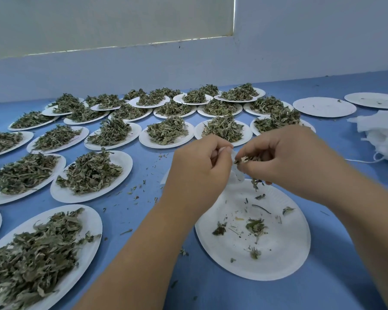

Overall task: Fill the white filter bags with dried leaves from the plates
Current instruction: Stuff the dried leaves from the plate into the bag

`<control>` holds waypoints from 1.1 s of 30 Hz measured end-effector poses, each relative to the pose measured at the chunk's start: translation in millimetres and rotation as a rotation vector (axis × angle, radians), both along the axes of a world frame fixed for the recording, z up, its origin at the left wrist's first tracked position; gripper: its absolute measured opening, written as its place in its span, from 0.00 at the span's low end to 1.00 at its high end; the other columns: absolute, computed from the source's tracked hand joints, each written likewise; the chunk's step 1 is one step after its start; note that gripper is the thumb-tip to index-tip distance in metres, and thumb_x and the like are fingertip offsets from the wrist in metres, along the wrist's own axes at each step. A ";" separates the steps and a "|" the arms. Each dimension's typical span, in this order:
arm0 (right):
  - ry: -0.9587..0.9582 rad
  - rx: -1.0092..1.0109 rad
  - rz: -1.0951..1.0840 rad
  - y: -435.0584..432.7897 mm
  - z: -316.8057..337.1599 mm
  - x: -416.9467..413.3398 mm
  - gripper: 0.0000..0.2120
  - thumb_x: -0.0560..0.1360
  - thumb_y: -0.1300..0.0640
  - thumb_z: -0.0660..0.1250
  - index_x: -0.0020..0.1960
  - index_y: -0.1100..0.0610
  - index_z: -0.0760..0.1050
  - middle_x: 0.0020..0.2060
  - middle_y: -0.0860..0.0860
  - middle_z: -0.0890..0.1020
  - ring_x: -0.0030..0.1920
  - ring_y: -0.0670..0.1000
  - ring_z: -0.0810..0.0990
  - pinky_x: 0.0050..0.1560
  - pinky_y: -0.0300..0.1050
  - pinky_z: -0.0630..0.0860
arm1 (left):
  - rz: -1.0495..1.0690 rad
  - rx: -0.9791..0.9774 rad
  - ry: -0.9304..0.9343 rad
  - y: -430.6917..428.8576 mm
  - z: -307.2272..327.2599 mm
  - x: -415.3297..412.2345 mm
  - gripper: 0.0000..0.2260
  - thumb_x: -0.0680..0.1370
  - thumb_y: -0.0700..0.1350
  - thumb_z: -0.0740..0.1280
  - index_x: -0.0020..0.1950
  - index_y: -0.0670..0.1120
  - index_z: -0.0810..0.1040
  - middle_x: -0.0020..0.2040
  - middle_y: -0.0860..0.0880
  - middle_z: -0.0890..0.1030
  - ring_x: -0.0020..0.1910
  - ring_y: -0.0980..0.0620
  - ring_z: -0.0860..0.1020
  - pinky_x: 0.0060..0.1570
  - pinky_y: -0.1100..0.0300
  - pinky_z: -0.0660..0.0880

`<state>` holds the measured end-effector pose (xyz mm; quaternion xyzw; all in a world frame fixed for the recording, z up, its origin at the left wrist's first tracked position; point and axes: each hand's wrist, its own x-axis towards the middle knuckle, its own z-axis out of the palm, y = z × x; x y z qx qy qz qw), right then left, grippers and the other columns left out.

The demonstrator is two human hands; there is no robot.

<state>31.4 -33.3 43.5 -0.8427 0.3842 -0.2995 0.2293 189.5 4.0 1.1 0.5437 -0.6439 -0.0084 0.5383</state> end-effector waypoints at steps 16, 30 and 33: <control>0.069 -0.113 -0.105 3.6 -7.3 9.6 0.05 0.67 0.54 0.75 0.42 0.47 0.81 0.30 0.41 0.76 0.37 0.42 0.76 0.34 0.27 0.70 | -0.053 0.134 0.178 -0.1 -1.3 -5.9 0.07 0.76 0.40 0.66 0.42 0.50 0.82 0.32 0.47 0.76 0.28 0.53 0.71 0.29 0.58 0.70; 0.108 -0.112 -0.080 4.7 -7.1 11.8 0.07 0.69 0.54 0.73 0.45 0.43 0.81 0.34 0.39 0.76 0.35 0.38 0.74 0.35 0.26 0.68 | -0.051 0.163 0.231 0.5 2.4 -5.9 0.08 0.76 0.40 0.67 0.41 0.50 0.83 0.30 0.46 0.76 0.26 0.60 0.68 0.26 0.70 0.64; -0.003 -0.023 -0.046 4.8 -4.3 6.7 0.09 0.67 0.54 0.75 0.45 0.44 0.80 0.38 0.40 0.80 0.37 0.36 0.77 0.37 0.29 0.72 | -0.045 0.164 0.232 1.4 3.4 -5.4 0.08 0.77 0.40 0.67 0.41 0.50 0.82 0.29 0.46 0.74 0.25 0.60 0.67 0.25 0.70 0.62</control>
